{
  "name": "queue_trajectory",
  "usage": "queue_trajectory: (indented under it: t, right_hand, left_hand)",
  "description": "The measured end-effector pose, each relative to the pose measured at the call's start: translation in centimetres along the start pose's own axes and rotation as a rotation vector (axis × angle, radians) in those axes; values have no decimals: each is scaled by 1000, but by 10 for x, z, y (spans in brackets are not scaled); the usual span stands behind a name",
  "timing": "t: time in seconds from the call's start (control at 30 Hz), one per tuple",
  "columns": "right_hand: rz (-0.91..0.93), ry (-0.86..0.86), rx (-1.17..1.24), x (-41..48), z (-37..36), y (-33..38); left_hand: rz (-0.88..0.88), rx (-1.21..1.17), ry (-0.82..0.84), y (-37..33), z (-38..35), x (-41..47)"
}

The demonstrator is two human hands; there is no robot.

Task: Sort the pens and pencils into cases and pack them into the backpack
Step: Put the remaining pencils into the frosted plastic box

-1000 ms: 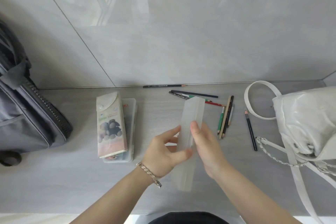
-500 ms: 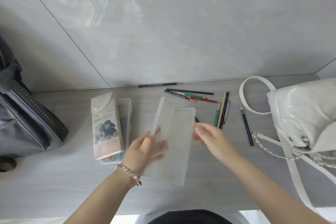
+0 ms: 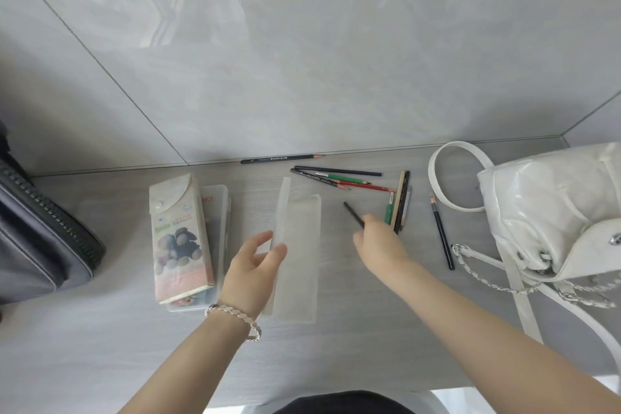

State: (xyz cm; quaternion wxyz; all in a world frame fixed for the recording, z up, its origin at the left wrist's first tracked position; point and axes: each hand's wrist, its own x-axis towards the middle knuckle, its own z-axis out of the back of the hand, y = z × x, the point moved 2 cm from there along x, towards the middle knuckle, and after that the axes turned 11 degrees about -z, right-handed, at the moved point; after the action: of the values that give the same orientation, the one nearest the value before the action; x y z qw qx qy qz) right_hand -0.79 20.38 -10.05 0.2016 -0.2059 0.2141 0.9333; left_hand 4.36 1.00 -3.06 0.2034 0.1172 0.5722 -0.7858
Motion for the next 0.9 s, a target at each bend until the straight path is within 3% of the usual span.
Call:
queue_trajectory:
  t: [0.13, 0.23, 0.37, 0.5, 0.57, 0.63, 0.77, 0.9]
  right_hand:
    - [-179, -298, 110, 17, 40, -39]
    - [-310, -282, -30, 23, 51, -75]
    - [-279, -232, -54, 22, 47, -90]
    - [-182, -227, 423, 0, 63, -60]
    - [-69, -120, 670, -24, 65, -30]
    - [72, 21, 757, -51, 58, -1]
    - [264, 161, 549, -83, 33, 29]
    - [309, 87, 278, -86, 17, 27]
  left_hand:
    - [1, 3, 11, -1, -4, 1]
    - [21, -7, 21, -1, -9, 2]
    - [20, -12, 58, -5, -15, 1]
    - [65, -40, 67, -6, -16, -3]
    - [69, -56, 54, -8, -17, -6]
    - [70, -66, 61, -9, -18, -9]
    - [30, -58, 81, -10, -20, -15]
    - [-19, -88, 68, -14, -17, -19]
